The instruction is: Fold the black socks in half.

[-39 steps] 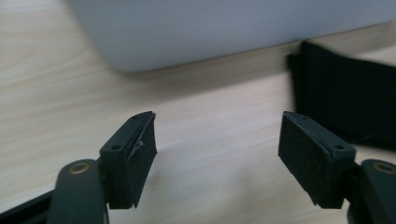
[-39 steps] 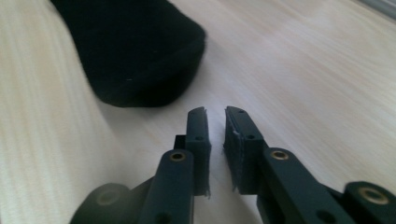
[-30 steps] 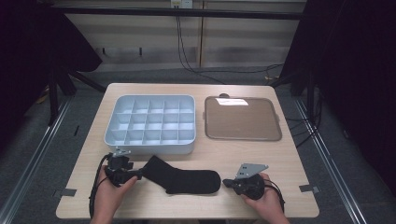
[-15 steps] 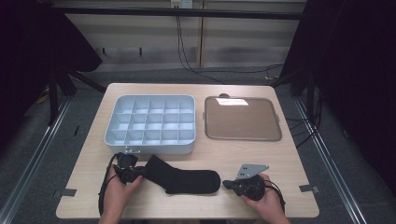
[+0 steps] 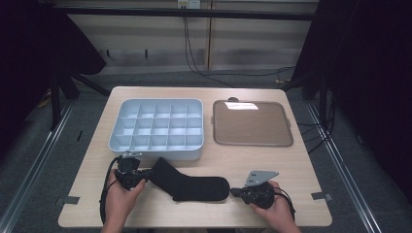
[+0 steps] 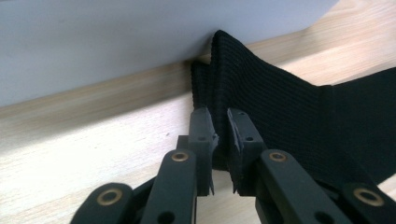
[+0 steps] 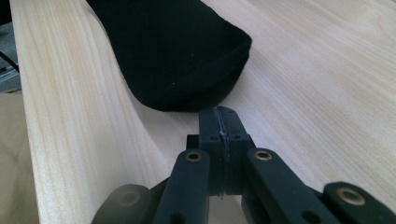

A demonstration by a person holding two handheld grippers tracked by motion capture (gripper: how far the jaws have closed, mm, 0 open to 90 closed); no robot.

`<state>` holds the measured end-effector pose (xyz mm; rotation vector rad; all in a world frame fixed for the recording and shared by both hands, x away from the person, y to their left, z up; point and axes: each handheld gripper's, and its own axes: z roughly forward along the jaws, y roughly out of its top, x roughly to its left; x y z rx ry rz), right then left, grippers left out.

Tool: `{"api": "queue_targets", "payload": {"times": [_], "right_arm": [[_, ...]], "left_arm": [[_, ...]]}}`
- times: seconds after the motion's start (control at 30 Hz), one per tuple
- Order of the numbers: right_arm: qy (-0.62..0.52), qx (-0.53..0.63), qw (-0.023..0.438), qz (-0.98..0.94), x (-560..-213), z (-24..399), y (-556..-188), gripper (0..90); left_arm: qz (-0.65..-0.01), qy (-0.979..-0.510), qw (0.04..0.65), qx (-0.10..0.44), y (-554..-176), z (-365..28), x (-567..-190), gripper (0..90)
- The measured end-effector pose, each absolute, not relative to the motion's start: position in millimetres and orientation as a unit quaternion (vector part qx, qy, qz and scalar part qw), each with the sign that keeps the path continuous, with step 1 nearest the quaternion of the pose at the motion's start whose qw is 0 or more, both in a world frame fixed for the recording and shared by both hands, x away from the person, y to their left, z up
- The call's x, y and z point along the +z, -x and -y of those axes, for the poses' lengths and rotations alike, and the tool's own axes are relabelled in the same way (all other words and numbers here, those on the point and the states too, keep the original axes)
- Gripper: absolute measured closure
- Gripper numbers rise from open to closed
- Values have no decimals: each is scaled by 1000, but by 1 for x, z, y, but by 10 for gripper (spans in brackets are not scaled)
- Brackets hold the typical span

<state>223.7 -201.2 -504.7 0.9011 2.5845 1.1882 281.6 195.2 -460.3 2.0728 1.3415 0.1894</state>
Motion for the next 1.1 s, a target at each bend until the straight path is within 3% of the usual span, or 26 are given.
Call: {"api": "queue_targets", "payload": {"times": [1.1], "right_arm": [[-309,404,69,-858,-506,200,-225,895]], "left_arm": [[-459,-812,353,70,-264,-162,-416,813]]}}
